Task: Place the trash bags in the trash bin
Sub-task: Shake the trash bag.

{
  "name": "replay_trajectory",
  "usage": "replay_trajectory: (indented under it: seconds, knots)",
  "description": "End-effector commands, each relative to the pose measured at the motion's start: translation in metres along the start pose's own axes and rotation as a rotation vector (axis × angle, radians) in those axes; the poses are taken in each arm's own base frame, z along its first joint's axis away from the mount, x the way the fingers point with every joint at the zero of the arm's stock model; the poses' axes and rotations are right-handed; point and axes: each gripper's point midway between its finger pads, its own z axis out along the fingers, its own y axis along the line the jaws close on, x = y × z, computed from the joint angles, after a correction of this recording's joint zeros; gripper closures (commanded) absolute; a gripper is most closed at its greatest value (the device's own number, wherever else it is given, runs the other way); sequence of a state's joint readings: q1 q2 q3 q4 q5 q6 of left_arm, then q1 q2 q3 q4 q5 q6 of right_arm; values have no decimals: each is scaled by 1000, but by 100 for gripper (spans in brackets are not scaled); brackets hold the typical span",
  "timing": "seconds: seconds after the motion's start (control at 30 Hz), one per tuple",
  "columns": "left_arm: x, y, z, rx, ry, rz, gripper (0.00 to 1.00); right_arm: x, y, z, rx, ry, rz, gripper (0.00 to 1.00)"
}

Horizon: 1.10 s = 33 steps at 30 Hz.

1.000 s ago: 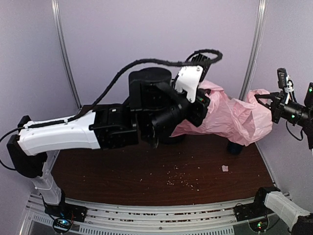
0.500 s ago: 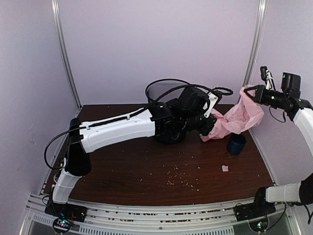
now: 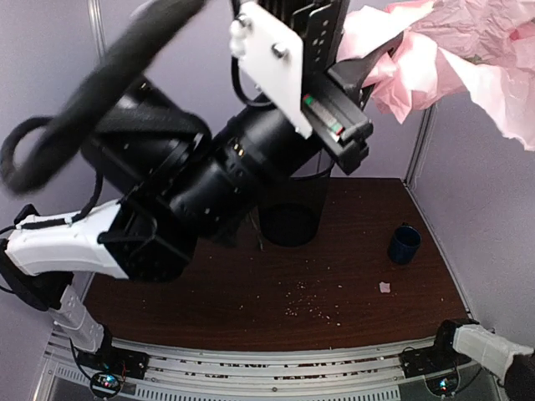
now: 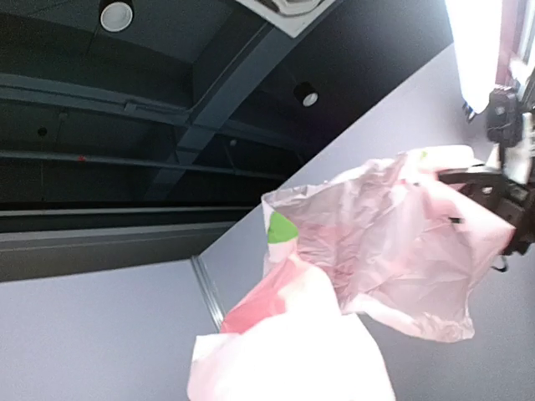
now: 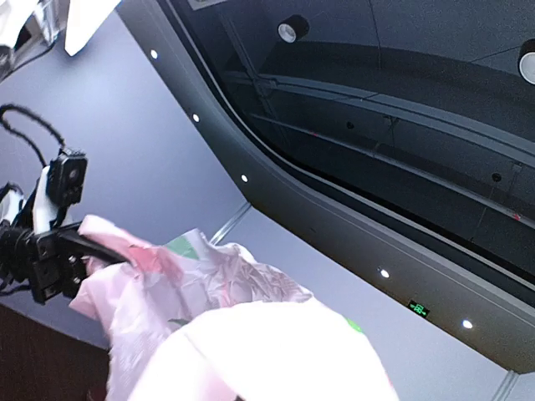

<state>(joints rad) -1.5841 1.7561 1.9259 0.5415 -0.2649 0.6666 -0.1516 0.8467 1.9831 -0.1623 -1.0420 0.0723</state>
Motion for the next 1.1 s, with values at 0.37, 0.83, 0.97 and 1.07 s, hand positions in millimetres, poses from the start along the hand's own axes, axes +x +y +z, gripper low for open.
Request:
replay_trajectory:
  seconds: [0.37, 0.83, 0.97, 1.07]
  knots:
    - [285, -143, -174, 167, 875, -87, 100, 356, 166, -153, -268, 847, 359, 100]
    - [328, -58, -73, -13, 995, -532, 100, 393, 36, -71, 240, 736, 974, 100]
    - [379, -56, -68, 63, 1013, -661, 100, 461, 27, -80, 334, 826, 1050, 100]
    - [393, -46, -44, 110, 946, -653, 100, 493, 4, -70, 373, 810, 1045, 100]
